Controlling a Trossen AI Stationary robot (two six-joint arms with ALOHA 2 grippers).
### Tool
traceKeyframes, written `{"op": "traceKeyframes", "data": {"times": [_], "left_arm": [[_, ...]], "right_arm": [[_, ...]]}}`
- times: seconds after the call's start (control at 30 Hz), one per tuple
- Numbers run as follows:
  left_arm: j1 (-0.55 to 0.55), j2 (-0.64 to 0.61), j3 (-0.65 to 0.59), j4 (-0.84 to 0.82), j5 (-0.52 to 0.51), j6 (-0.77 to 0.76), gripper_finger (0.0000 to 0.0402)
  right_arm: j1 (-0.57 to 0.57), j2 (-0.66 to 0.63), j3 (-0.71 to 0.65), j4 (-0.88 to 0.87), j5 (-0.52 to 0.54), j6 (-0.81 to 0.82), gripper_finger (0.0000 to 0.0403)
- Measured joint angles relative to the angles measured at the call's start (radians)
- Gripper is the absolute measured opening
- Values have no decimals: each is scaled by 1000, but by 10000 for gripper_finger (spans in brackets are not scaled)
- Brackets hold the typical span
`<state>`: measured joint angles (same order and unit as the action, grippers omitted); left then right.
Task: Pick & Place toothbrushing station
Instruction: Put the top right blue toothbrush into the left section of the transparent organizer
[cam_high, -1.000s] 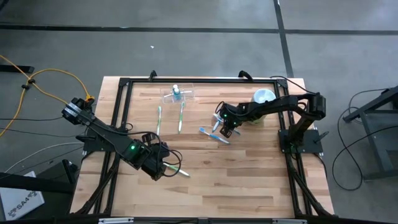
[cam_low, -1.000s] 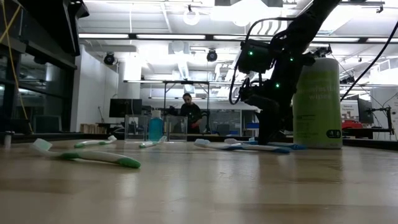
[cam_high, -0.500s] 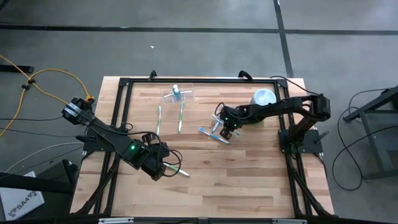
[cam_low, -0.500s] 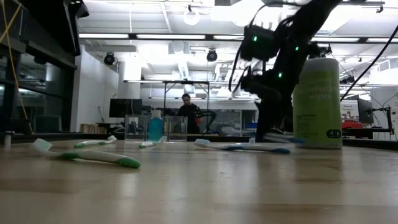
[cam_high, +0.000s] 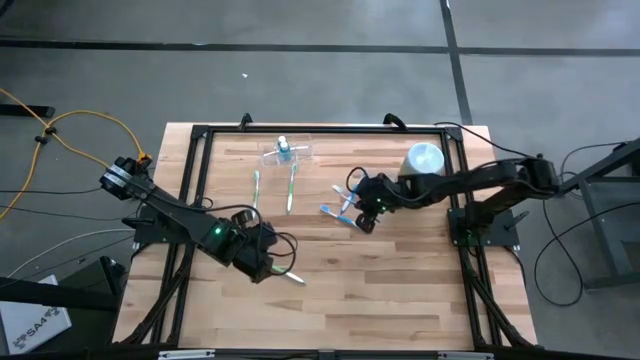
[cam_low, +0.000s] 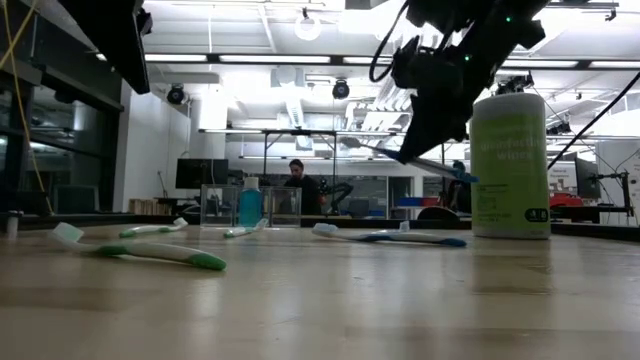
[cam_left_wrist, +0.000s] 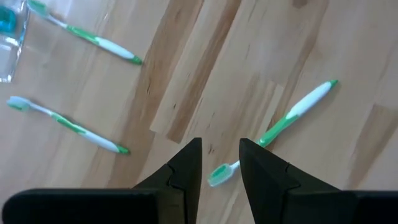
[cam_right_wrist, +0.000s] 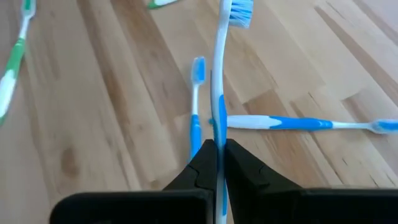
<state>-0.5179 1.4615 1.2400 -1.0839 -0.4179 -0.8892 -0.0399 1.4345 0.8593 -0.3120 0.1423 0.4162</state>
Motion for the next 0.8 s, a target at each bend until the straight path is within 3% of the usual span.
{"op": "traceKeyframes", "data": {"times": [0.23,0.5,0.63,0.8], "left_arm": [[24,0,0,101,0,49,99],[74,0,0,368,-18,299,99],[75,0,0,450,-42,411,99],[75,0,0,465,-180,474,99]], "right_arm": [[57,-1,0,95,13,-48,5],[124,-1,0,302,22,-127,5],[165,-1,0,341,120,-160,5],[213,-1,0,369,251,-192,5]]}}
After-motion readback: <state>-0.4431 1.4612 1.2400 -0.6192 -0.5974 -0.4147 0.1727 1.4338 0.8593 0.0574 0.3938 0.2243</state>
